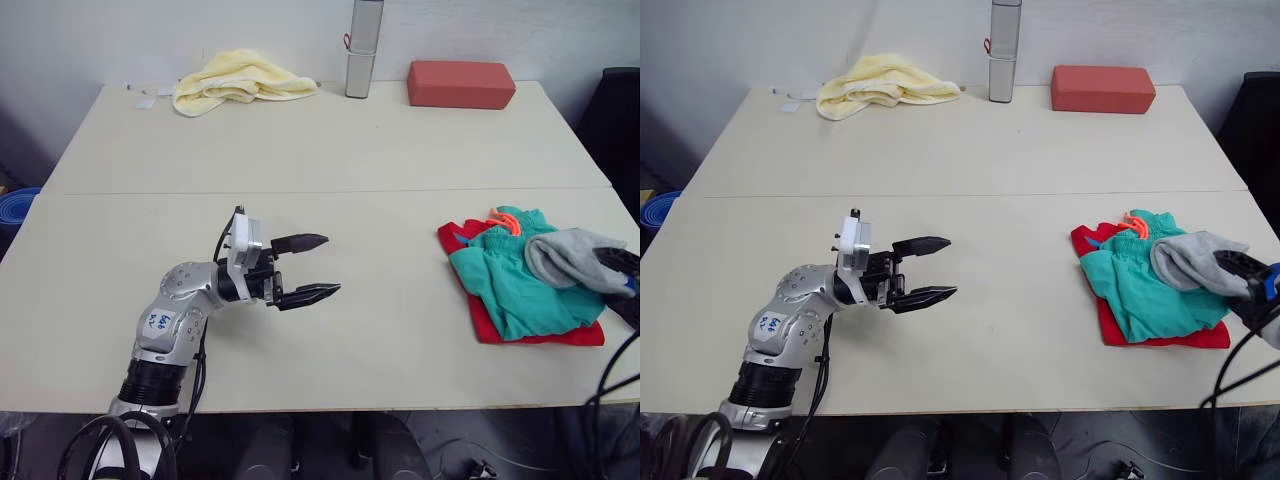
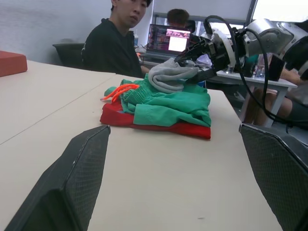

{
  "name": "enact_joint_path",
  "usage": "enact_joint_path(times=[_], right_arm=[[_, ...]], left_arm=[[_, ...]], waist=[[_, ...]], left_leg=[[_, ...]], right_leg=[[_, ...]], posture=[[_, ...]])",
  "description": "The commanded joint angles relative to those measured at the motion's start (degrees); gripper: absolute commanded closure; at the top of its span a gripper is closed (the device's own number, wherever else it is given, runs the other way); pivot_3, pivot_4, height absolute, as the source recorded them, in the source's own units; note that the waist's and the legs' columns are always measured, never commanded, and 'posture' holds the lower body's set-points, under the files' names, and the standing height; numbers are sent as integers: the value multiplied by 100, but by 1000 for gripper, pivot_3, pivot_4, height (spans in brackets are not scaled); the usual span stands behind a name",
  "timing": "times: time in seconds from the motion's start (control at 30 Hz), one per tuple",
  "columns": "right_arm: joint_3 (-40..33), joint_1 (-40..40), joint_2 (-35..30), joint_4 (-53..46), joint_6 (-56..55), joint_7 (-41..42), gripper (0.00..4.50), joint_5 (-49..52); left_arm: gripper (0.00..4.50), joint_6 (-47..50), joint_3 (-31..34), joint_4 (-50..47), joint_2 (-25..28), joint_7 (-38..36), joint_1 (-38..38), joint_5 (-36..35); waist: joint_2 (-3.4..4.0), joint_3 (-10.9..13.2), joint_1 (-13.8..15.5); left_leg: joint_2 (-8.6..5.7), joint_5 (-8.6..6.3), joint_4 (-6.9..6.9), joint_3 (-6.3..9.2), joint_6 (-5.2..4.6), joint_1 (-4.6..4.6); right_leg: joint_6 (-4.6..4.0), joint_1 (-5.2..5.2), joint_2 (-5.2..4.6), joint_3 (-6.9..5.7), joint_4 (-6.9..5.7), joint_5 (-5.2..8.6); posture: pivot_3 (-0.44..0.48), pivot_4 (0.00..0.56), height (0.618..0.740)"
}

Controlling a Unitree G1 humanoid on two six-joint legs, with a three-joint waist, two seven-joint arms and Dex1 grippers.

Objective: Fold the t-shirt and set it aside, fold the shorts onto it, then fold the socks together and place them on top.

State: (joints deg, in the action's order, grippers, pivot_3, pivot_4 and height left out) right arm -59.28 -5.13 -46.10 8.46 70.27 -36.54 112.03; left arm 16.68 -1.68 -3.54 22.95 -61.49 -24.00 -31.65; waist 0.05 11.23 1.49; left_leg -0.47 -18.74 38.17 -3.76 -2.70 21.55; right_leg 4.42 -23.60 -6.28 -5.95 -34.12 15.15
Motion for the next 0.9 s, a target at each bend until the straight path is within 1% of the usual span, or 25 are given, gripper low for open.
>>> enact_joint_path(times=[0.03,0.07,0.13,0.2,0.27,0.3,0.33,0.4,0.43,0.47,0.5,0.57,0.67,0.73,0.77,0.83,0.9], right_arm=[[-226,633,-706,403,770,853,57,97],[-219,750,-830,494,886,1050,57,97],[-128,1276,-1179,345,1137,1596,57,97],[-353,1545,-1332,-149,1140,2294,57,-108],[-778,1499,-1390,-863,789,3675,57,-982],[-860,1527,-1410,-1090,639,4217,57,-1348],[-878,1600,-1429,-1344,403,4844,57,-1803],[-561,1839,-1375,-2204,-739,6706,57,-3046],[-288,1931,-1417,-2511,-1313,7520,57,-3624],[-85,1985,-1445,-2659,-1711,8063,57,-4028],[283,1904,-1520,-2728,-2197,8549,57,-4445],[846,1719,-1553,-2782,-2956,9162,57,-5109],[1829,1324,-1400,-3004,-3581,9677,57,-5615],[2868,1006,-1138,-3111,-4310,10087,57,-6264],[3236,857,-1024,-3101,-4596,10216,57,-6526],[4325,236,-433,-2823,-5421,10357,57,-7306],[5069,-262,73,-2396,-6198,10495,57,-7999]], left_arm=[[0,-60,108,-19,122,-75,78,-9],[0,-63,125,-17,145,-76,93,-5],[0,-110,151,0,225,-98,145,41],[0,-107,224,-29,317,-102,207,21],[0,-37,388,-133,500,-87,340,-36],[0,-32,428,-158,568,-90,387,-29],[0,-71,461,-169,632,-81,438,3],[0,-219,567,-247,852,-112,674,116],[0,-306,637,-320,957,-119,801,154],[0,-362,676,-363,1025,-120,873,169],[0,-412,744,-431,1117,-111,970,191],[0,-462,832,-507,1237,-87,1091,203],[0,-475,989,-628,1410,46,1284,263],[0,-606,1104,-688,1491,207,1487,446],[0,-638,1128,-716,1517,259,1553,501],[0,-832,1173,-820,1619,361,1854,773],[0,-1027,1217,-865,1654,457,2113,959]], waist=[[11,-4,-1],[11,-4,0],[13,-5,1],[13,-5,-16],[14,-5,-31],[17,-6,-31],[18,-7,-26],[15,-6,-6],[15,-6,-3],[14,-5,-3],[12,-4,-3],[4,0,-4],[3,1,6],[1,2,2],[1,1,1],[-3,3,-30],[-3,6,-52]], left_leg=[[0,-1,0,-4,-1,0],[0,-1,-4,-4,-2,-1],[0,-2,-3,-3,-3,-1],[0,-2,-3,-4,-4,-2],[0,-4,-3,-5,-6,-3],[0,-4,-2,-6,-6,-2],[0,-5,-3,-5,-4,-3],[3,-7,-4,-1,-1,-5],[8,-10,-5,1,5,-4],[13,-15,-4,2,11,-4],[14,-17,-4,2,13,-4],[14,-16,1,-1,20,-4],[13,-10,4,-2,37,-5],[13,-8,2,4,47,-5],[13,-9,0,4,52,-9],[13,-9,-1,4,55,-12],[13,-9,0,-3,59,-15]], right_leg=[[0,0,0,2,0,0],[0,0,0,2,2,0],[0,0,1,1,2,0],[2,2,1,2,5,-1],[3,2,1,5,4,-1],[5,0,2,7,4,-1],[6,0,5,8,4,-1],[7,0,9,5,8,-1],[7,1,17,5,14,0],[7,3,27,6,20,0],[8,3,29,6,23,-1],[13,5,27,7,25,-3],[15,7,19,8,27,-5],[12,6,17,5,26,-4],[10,7,17,5,27,-3],[9,9,17,4,28,-2],[7,6,17,7,21,-2]], posture=[[0,150,740],[0,150,740],[0,150,740],[0,150,740],[0,150,740],[0,150,740],[0,150,740],[0,150,740],[0,150,740],[0,150,740],[0,150,740],[0,150,740],[0,150,740],[0,150,740],[0,150,740],[0,150,740],[0,150,740]])
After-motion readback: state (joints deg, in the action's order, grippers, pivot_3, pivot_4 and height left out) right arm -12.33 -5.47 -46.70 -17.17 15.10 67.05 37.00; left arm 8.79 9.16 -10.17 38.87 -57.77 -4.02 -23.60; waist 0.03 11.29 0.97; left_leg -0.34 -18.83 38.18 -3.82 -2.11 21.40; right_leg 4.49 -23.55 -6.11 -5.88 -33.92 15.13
